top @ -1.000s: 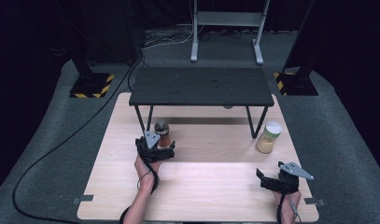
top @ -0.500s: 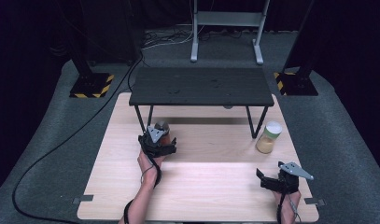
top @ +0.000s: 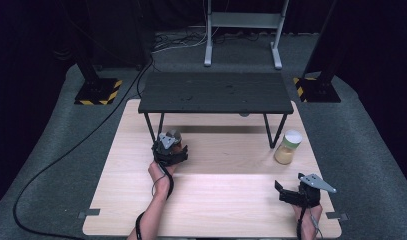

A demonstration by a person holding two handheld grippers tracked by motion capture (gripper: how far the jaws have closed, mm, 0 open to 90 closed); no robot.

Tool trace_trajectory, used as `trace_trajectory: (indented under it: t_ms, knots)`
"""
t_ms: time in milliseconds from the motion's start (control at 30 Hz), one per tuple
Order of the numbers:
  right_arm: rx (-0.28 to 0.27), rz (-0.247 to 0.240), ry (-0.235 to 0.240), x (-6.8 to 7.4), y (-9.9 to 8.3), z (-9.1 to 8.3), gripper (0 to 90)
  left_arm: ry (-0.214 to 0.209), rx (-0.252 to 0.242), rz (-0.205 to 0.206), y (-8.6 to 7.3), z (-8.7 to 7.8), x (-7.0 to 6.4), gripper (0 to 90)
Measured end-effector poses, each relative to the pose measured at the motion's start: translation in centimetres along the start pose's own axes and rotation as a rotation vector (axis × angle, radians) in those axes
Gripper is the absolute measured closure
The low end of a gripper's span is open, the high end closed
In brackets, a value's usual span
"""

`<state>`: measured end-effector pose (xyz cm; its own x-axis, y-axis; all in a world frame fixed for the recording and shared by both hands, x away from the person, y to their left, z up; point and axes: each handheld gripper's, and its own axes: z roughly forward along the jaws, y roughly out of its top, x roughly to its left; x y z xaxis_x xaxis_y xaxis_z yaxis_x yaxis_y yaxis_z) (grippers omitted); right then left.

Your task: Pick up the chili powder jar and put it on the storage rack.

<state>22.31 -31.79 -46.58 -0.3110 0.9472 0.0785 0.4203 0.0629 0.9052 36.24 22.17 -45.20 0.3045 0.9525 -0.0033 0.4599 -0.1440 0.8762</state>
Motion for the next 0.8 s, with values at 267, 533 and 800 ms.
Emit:
trace_trajectory:
  t_ms: [267,533,800]
  knots:
    - [-0.003,0.0,-0.001,0.0,0.0,0.0,0.0,0.011,-0.041,-0.009,-1.0,0.0,0.2,30.8]
    - [-0.005,-0.001,-0.002,0.0,-0.1,0.0,0.0,0.005,-0.027,0.002,-0.7,0.0,0.3,31.2]
    - [-0.009,0.002,-0.001,0.0,-0.2,-0.1,0.0,-0.008,-0.015,-0.007,-0.4,-0.1,0.6,31.3]
